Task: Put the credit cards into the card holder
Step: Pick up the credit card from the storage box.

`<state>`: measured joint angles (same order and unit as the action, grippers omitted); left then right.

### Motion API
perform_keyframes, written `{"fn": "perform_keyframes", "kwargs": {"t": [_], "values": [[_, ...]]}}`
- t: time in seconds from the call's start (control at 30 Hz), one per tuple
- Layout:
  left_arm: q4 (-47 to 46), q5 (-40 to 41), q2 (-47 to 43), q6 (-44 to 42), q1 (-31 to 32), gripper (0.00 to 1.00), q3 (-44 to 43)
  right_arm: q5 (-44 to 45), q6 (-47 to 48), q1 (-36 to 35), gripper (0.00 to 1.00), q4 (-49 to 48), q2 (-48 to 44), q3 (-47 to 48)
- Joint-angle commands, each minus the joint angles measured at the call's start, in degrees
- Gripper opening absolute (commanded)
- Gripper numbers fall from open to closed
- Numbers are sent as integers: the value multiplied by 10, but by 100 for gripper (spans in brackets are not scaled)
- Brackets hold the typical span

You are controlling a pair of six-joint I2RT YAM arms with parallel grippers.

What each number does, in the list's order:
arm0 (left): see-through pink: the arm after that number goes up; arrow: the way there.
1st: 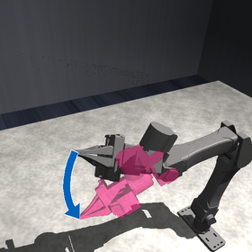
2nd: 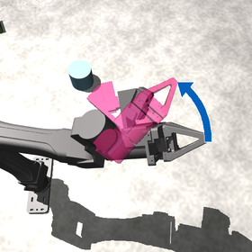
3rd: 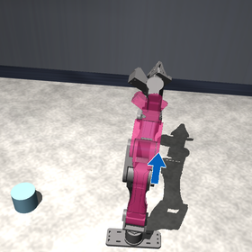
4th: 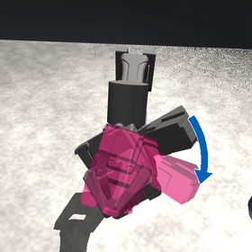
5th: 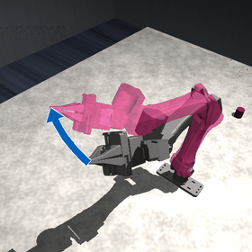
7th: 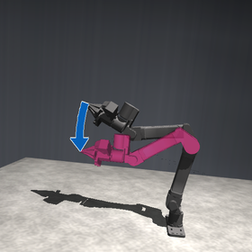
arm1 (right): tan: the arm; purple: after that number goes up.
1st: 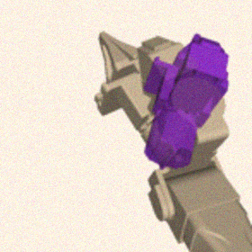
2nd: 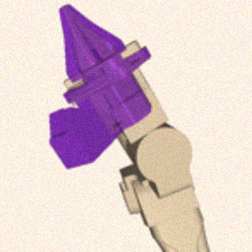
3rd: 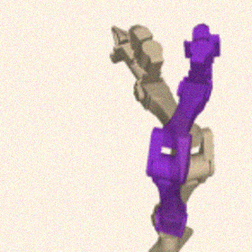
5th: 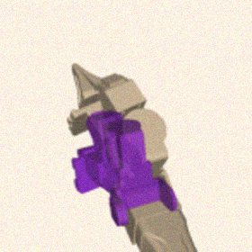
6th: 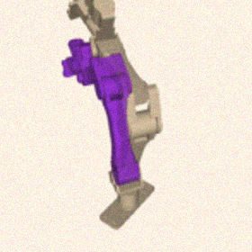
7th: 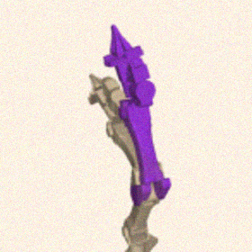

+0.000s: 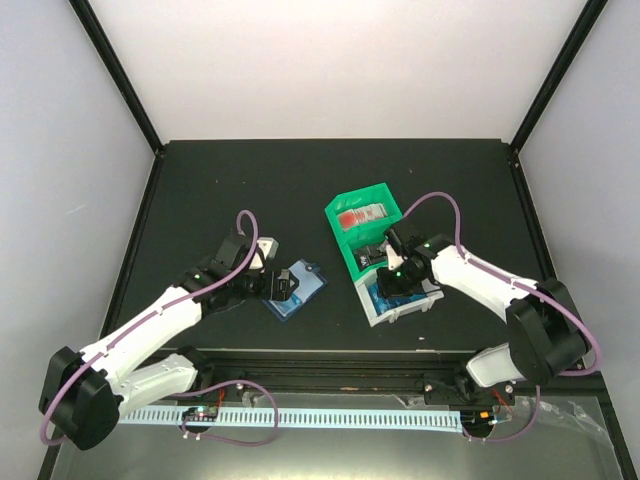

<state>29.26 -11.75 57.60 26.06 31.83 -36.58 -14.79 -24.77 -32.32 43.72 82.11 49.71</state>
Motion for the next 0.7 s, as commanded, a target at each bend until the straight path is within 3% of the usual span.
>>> {"fn": "perform_keyframes", "kwargs": {"t": [0.0,0.67], "values": [[7,9,-11,6,-4,99,-2,-33,-12,1,20,9,-10,-3],[17,16,-31,15,-4,99,9,-59,-9,1,30,-29,58,11]]}}
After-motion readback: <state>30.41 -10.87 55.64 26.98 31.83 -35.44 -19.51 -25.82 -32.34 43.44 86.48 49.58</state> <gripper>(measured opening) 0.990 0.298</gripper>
